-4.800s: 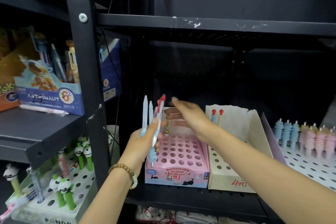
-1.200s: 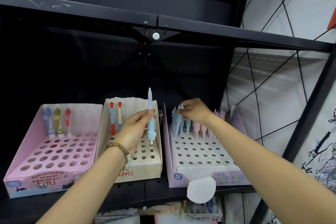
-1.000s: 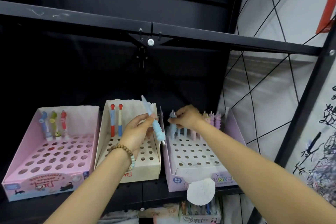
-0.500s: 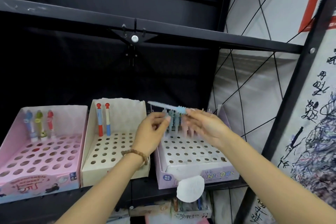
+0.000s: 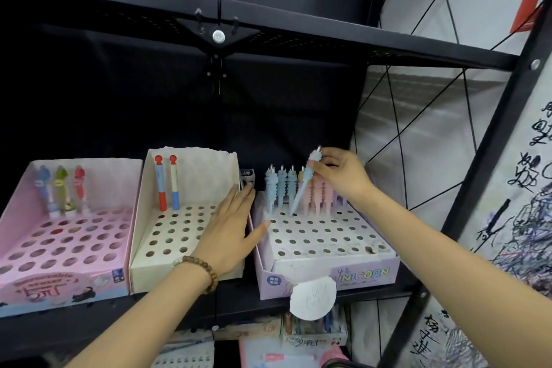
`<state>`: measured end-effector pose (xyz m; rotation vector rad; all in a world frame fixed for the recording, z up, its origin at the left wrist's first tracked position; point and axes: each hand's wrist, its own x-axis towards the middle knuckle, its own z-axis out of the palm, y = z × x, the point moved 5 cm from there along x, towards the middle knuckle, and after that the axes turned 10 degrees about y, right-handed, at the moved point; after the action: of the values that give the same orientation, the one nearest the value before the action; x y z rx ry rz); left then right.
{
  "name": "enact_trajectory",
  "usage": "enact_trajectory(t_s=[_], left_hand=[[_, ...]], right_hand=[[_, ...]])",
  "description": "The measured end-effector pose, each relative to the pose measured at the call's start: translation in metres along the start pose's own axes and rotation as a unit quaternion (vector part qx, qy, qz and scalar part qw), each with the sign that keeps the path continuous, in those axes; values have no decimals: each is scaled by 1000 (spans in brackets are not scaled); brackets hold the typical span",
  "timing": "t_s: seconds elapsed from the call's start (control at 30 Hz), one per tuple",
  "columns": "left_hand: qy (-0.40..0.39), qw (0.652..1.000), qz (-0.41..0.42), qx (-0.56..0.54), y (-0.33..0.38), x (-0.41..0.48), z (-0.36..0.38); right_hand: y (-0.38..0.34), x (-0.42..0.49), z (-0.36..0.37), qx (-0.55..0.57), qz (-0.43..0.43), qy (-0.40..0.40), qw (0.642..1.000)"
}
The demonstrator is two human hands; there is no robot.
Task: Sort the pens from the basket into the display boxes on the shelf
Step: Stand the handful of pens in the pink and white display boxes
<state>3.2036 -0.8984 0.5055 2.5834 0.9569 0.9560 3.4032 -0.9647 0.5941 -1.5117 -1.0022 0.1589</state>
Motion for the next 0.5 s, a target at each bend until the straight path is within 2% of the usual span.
enact_trajectory(t_s=[0.07,0.17,0.3,0.4,0.5], left_hand=[[1,1000,3,-12,1,0,0],[5,1000,7,-13,2,-1,1],[4,1000,7,-17,4,0,4],[5,1000,10,-27,4,1,7],[4,1000,10,-29,4,1,6]], right_hand=[[3,1,7,15,19,-1,1000],[7,2,19,-39,8,-18,999],[15,4,37,-86,46,-69,993],[19,-3,56,-174,48,-134,974],[25,-10,62,-176,56,-126,975]])
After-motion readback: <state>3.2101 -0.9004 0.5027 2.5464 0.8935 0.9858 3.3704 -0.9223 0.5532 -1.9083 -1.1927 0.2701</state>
